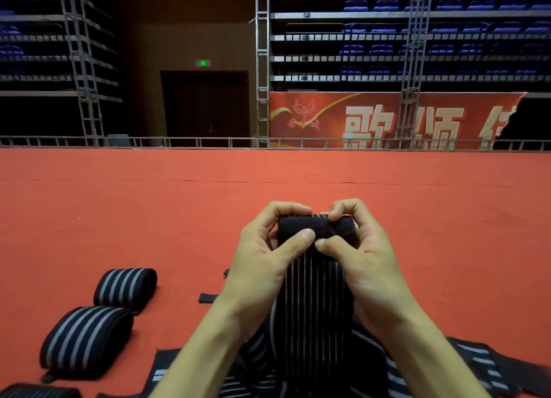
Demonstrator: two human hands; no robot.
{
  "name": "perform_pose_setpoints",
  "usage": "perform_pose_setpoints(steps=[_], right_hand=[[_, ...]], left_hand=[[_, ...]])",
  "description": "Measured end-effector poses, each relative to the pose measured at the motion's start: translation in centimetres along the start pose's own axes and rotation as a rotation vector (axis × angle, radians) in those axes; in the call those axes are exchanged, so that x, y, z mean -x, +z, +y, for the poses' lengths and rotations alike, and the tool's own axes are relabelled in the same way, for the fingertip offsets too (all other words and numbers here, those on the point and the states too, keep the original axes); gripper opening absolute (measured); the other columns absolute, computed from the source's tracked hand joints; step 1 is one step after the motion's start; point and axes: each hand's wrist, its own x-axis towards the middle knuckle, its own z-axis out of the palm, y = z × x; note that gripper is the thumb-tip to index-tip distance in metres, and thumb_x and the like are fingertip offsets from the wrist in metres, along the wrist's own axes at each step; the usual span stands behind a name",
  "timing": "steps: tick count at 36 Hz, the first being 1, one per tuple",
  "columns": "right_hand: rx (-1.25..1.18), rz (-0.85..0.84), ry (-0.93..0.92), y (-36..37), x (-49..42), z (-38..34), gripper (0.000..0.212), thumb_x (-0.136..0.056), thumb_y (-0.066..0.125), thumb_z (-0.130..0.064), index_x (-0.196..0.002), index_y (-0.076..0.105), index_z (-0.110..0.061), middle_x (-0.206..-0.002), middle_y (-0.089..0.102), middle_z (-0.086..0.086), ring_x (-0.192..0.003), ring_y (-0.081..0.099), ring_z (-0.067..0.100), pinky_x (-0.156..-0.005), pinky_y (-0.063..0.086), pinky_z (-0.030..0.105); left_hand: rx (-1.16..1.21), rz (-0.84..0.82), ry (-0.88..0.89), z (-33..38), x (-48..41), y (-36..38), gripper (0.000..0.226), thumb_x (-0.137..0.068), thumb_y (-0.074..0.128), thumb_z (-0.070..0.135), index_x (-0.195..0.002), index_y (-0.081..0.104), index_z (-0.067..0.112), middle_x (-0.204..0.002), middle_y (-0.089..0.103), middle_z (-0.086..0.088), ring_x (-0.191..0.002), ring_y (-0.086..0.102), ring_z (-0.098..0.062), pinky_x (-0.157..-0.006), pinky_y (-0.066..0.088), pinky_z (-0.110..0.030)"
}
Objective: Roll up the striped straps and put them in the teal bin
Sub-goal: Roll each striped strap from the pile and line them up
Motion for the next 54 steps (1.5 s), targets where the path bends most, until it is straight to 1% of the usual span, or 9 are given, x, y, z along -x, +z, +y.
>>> perform_pose_setpoints(steps=[3,8,15,21,31,38,42,46,54], right_hand=[[-0.001,-0.016,0.019,-0.03,0.08,0.02,0.035,-0.082,0.062,0.008,-0.091,0.056,-0.026,-0.079,0.063,0.001,-0.071,0.060,0.017,-0.060,0.053,0.027],[0.027,-0.012,0.062,-0.01,-0.06,0.04,0.032,-0.073,0.080,-0.027,-0.096,0.060,-0.035,-0.089,0.065,0.003,-0.081,0.062,0.018,-0.067,0.054,0.032],[0.039,-0.029,0.003,0.46,0.45,-0.40,0.025,-0.087,0.064,0.001,-0.102,0.050,-0.013,-0.075,0.064,-0.005,-0.067,0.062,0.008,-0.056,0.051,0.021],[-0.060,-0.047,0.015,0.24,0.34,-0.39,0.033,-0.076,0.077,-0.002,-0.090,0.055,-0.023,-0.082,0.062,0.005,-0.075,0.059,0.023,-0.063,0.054,0.032],[-0.153,-0.072,0.016,0.16,0.49,-0.82,0.031,-0.077,0.070,0.006,-0.085,0.055,-0.020,-0.082,0.067,0.007,-0.076,0.069,0.022,-0.063,0.058,0.032],[-0.061,-0.027,0.058,-0.11,0.17,-0.63,0.030,-0.077,0.069,-0.017,-0.103,0.062,-0.031,-0.091,0.065,0.009,-0.078,0.066,0.023,-0.063,0.057,0.035],[-0.014,-0.027,0.057,0.15,0.14,-0.57,0.034,-0.076,0.076,-0.036,-0.107,0.061,-0.036,-0.090,0.067,0.008,-0.078,0.068,0.023,-0.065,0.057,0.038],[0.035,-0.011,0.024,0.20,0.18,-0.50,0.024,-0.077,0.068,-0.031,-0.100,0.061,-0.035,-0.082,0.065,0.006,-0.070,0.064,0.019,-0.058,0.055,0.031],[-0.037,0.010,0.027,-0.04,0.13,-0.73,0.021,-0.090,0.064,-0.006,-0.091,0.062,-0.027,-0.082,0.065,0.006,-0.073,0.063,0.022,-0.062,0.056,0.032]], left_hand=[[0.005,0.025,0.058,0.05,-0.07,-0.25,0.020,-0.067,0.073,0.024,-0.086,0.072,0.029,-0.092,0.070,0.006,-0.086,0.063,-0.015,-0.081,0.053,-0.037],[-0.026,0.074,0.111,-0.13,-0.36,-0.49,0.024,-0.062,0.074,0.008,-0.075,0.072,0.028,-0.108,0.067,0.009,-0.102,0.064,-0.013,-0.090,0.052,-0.039],[-0.011,0.034,0.087,-0.19,-0.17,-0.34,0.025,-0.058,0.067,0.019,-0.081,0.070,0.028,-0.106,0.066,0.010,-0.101,0.062,-0.018,-0.093,0.048,-0.050],[0.064,-0.033,0.002,0.03,0.12,-0.10,0.038,-0.067,0.068,0.018,-0.104,0.066,0.024,-0.102,0.065,-0.016,-0.097,0.061,-0.035,-0.096,0.043,-0.068],[0.126,-0.032,-0.036,0.19,-0.01,-0.20,0.036,-0.067,0.068,0.021,-0.103,0.068,0.026,-0.097,0.067,-0.007,-0.093,0.059,-0.030,-0.088,0.048,-0.052],[0.059,0.116,0.069,0.37,-0.11,-0.15,0.048,-0.072,0.063,-0.003,-0.103,0.072,0.033,-0.106,0.070,0.001,-0.101,0.065,-0.023,-0.097,0.052,-0.054],[-0.037,0.123,0.138,0.20,-0.18,-0.37,0.063,-0.071,0.058,-0.013,-0.116,0.068,0.031,-0.114,0.069,0.004,-0.106,0.066,-0.016,-0.087,0.056,-0.031],[-0.098,0.118,0.154,0.07,-0.11,-0.29,0.068,-0.068,0.053,-0.016,-0.116,0.068,0.029,-0.113,0.070,0.005,-0.106,0.067,-0.011,-0.086,0.053,-0.022],[0.011,0.020,-0.035,-0.08,0.03,-0.02,0.052,-0.070,0.072,0.018,-0.117,0.065,0.038,-0.105,0.064,-0.007,-0.102,0.061,-0.036,-0.097,0.050,-0.060]])
